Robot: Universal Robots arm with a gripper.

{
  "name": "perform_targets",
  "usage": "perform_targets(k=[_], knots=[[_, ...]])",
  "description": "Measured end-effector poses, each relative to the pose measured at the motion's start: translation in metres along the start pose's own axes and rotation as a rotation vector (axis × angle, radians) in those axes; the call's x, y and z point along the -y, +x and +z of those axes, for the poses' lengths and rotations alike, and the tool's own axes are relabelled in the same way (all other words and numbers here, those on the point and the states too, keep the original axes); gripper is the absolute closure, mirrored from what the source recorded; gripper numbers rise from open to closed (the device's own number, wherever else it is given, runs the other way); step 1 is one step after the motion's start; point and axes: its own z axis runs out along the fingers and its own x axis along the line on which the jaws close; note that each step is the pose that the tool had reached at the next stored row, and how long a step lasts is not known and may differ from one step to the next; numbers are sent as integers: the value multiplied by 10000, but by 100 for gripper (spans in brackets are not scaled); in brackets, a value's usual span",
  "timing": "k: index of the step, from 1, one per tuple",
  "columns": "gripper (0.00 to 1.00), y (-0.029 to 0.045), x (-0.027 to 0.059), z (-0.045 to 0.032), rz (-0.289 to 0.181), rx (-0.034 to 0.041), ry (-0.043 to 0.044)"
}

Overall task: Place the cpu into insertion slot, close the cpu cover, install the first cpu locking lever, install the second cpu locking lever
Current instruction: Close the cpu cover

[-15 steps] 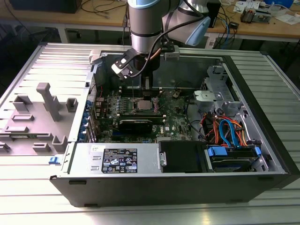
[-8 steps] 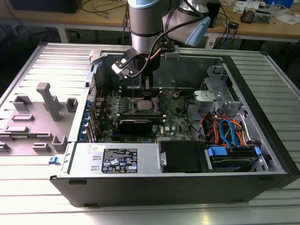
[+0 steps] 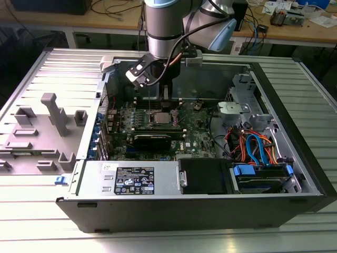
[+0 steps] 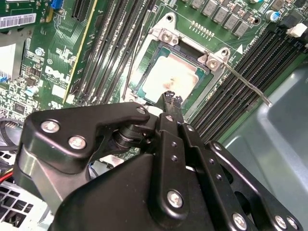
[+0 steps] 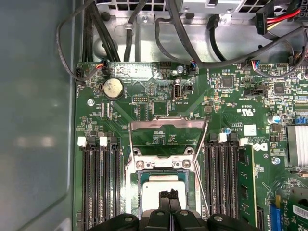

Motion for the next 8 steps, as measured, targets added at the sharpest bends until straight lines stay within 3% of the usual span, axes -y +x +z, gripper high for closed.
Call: perform_targets(k=[8], knots=[[89,0,-6,-7,0,0,1]])
